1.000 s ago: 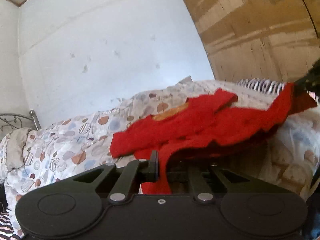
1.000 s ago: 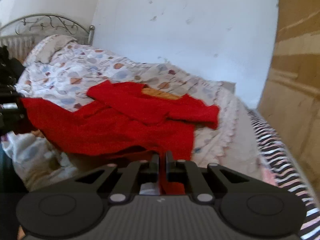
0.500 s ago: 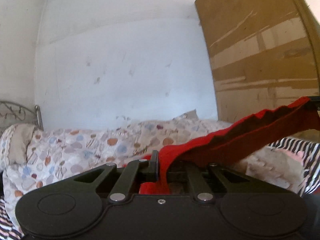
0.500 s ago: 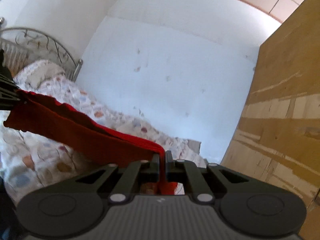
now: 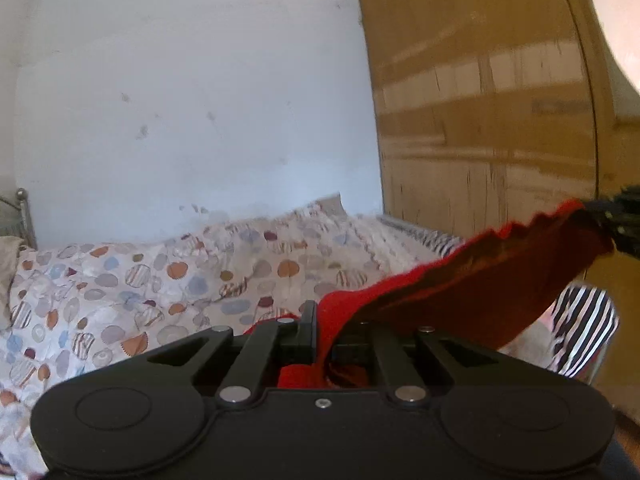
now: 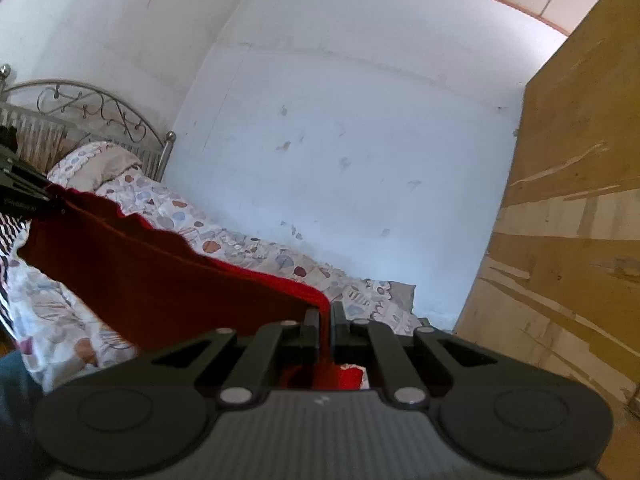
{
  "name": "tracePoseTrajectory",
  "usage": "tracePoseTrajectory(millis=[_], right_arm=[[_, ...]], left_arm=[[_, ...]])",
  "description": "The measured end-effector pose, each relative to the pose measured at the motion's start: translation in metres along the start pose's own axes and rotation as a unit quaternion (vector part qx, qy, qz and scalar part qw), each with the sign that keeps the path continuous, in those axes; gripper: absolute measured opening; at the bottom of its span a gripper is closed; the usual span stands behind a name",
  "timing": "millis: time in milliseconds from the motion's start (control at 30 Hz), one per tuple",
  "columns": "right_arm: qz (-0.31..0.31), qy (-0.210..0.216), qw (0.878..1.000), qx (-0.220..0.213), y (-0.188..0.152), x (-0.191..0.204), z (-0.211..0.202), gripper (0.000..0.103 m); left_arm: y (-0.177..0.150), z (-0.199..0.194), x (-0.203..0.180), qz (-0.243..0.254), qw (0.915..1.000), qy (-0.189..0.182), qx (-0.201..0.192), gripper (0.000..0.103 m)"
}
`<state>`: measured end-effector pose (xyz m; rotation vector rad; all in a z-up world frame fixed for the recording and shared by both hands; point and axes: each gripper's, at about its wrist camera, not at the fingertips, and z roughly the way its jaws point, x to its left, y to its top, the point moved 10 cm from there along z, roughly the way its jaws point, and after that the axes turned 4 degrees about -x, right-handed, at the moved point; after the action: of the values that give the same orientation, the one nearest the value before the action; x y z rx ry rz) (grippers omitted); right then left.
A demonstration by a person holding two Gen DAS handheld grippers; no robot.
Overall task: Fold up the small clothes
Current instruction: 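Lift the hem with both grippers and fold it up onto the collar, then release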
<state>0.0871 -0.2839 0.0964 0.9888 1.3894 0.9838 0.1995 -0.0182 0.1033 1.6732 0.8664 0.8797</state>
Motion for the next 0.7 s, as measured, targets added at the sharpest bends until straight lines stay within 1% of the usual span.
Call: tracePoseTrajectory(millis=[67, 167, 233, 300, 400, 533, 633, 700], right_arm=[[0.006, 0.012, 1.0, 0.014, -0.004, -0.008, 0.035, 0.005], [0.048, 0.032, 0.998, 0.036, -0.007, -0.023, 0.096, 0.005], [0.054, 0.04, 0.996, 0.053, -0.012, -0.03, 0.139, 0.005], [0.049, 0.044, 0.996, 0.062, -0.018, -0.034, 0.175, 0.005], [0.041, 0.047, 0.994, 0.086, -0.033, -0.033, 0.228, 0.006], [0.04, 0.052, 0.989, 0.133, -0.067, -0.032, 0.295, 0.006], [0.062, 0.063, 0.982, 0.167, -0.099, -0.027, 0.33, 0.006], [0.072, 0.066, 0.978, 0.185, -0.118, -0.026, 0.35, 0.006]], left_arm=[[0.002, 0.031, 0.01, 0.008, 0.9998, -0.003, 0.021, 0.006], [0.003, 0.087, 0.034, -0.019, 0.9981, -0.012, 0.057, 0.006], [0.003, 0.127, 0.052, -0.027, 0.9963, -0.014, 0.081, 0.006], [0.0, 0.165, 0.069, -0.04, 0.9935, -0.016, 0.105, 0.006], [-0.01, 0.222, 0.089, -0.064, 0.987, -0.026, 0.145, 0.007], [-0.039, 0.289, 0.106, -0.085, 0.9775, -0.036, 0.19, 0.007], [-0.067, 0.329, 0.114, -0.118, 0.9661, -0.036, 0.227, 0.007], [-0.082, 0.35, 0.116, -0.123, 0.9611, -0.039, 0.244, 0.007]])
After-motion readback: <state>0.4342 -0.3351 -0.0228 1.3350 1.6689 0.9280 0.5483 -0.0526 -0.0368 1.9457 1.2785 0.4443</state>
